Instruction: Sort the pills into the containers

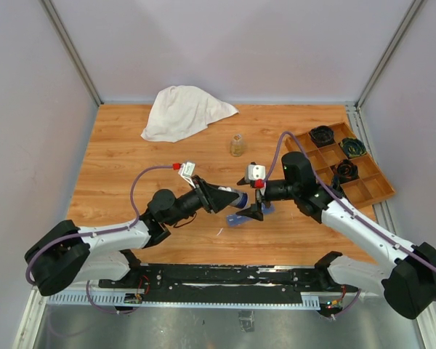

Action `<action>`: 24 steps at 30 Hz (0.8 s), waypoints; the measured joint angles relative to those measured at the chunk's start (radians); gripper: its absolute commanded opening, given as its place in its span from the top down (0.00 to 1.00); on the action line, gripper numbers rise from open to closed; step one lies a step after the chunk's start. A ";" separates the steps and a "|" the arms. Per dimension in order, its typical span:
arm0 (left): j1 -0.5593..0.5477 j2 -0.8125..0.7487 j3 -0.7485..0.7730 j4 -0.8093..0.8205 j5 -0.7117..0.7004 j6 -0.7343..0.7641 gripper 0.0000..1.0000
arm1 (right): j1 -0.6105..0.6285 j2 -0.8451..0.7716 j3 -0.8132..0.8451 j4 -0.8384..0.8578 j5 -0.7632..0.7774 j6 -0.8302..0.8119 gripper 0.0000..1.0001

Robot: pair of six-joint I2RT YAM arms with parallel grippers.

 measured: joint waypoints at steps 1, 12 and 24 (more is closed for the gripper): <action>-0.005 0.005 0.006 0.000 -0.008 0.000 1.00 | 0.012 0.003 0.000 0.008 0.012 0.008 0.07; -0.034 0.035 0.028 0.006 -0.074 -0.007 1.00 | 0.066 0.021 -0.006 0.077 0.141 0.083 0.35; -0.035 0.045 0.032 0.022 -0.080 -0.014 0.91 | 0.081 0.026 -0.005 0.074 0.149 0.089 0.62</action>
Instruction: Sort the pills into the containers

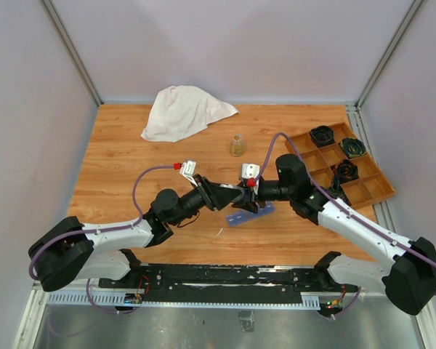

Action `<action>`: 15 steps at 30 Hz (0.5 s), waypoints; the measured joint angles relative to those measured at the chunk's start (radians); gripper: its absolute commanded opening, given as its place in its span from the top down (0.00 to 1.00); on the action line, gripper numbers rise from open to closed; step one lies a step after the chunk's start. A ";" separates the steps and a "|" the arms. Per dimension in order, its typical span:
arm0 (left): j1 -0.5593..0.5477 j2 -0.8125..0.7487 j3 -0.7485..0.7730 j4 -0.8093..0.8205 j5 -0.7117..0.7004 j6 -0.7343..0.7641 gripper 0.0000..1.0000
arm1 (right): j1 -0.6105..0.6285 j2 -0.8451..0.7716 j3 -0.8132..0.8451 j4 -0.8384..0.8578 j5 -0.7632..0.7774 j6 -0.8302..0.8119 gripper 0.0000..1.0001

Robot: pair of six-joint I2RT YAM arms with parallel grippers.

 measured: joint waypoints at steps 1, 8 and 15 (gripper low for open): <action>0.000 0.001 0.000 0.001 0.001 -0.001 0.86 | 0.000 0.000 0.000 0.000 0.005 0.000 0.69; 0.000 0.006 0.000 0.008 0.006 -0.001 0.27 | 0.000 -0.001 0.002 -0.013 0.008 -0.003 0.90; -0.005 -0.103 -0.026 0.009 0.002 0.049 0.08 | 0.002 -0.003 0.032 -0.091 -0.031 -0.034 0.94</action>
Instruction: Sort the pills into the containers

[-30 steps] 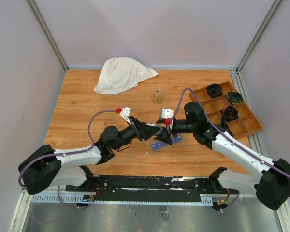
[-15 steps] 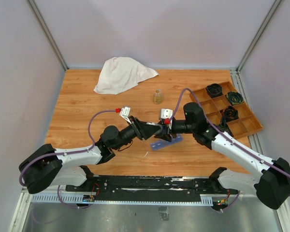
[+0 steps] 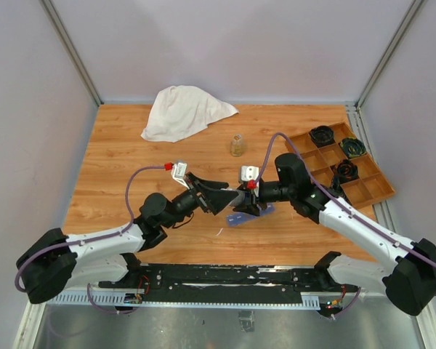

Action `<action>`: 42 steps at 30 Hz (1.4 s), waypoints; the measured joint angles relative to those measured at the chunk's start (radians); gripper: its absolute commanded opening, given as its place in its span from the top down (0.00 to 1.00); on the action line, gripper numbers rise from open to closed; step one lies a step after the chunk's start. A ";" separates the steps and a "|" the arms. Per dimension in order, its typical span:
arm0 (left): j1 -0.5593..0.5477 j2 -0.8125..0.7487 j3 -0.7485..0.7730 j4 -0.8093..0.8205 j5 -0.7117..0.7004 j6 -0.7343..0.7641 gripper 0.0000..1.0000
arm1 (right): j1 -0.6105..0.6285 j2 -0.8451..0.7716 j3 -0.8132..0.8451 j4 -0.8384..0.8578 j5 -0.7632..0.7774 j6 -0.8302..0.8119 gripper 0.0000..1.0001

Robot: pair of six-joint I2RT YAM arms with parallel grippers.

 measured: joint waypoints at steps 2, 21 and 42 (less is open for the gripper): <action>0.000 -0.055 -0.004 -0.022 -0.002 0.034 0.06 | 0.000 -0.003 0.004 -0.017 -0.016 -0.011 0.94; 0.000 -0.052 0.038 -0.246 0.069 0.100 0.40 | -0.010 -0.005 0.018 -0.096 -0.049 -0.064 0.94; -0.001 0.029 0.067 -0.247 0.117 -0.008 0.95 | -0.018 -0.004 0.018 -0.090 -0.028 -0.089 0.28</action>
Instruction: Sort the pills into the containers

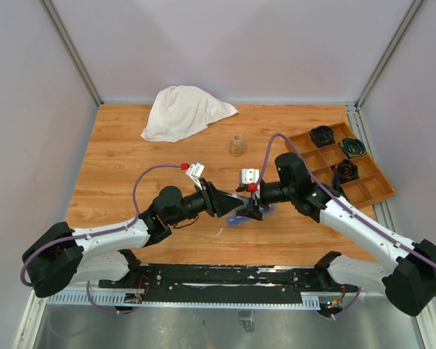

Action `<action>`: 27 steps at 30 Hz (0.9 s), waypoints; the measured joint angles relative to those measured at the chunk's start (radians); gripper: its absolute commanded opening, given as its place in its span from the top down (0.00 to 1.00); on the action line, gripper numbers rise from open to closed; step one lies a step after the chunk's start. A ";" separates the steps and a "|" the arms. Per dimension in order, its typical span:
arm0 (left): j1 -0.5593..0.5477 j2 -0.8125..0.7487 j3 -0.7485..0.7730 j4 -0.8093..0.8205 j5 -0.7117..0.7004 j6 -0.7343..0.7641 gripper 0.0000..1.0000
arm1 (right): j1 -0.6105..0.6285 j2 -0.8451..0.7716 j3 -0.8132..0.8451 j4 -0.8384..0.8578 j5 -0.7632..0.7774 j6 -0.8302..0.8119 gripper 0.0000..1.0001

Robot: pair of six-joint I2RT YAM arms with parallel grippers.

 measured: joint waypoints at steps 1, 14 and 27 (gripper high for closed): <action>0.000 0.003 0.000 0.001 0.000 -0.002 0.95 | 0.000 0.001 0.000 0.002 0.000 0.000 0.29; 0.000 0.011 0.000 0.010 -0.008 -0.009 0.95 | 0.023 0.029 0.000 0.010 0.023 0.000 0.36; 0.000 0.010 0.000 0.022 -0.025 -0.013 0.89 | 0.029 0.031 0.000 0.007 0.028 -0.001 0.83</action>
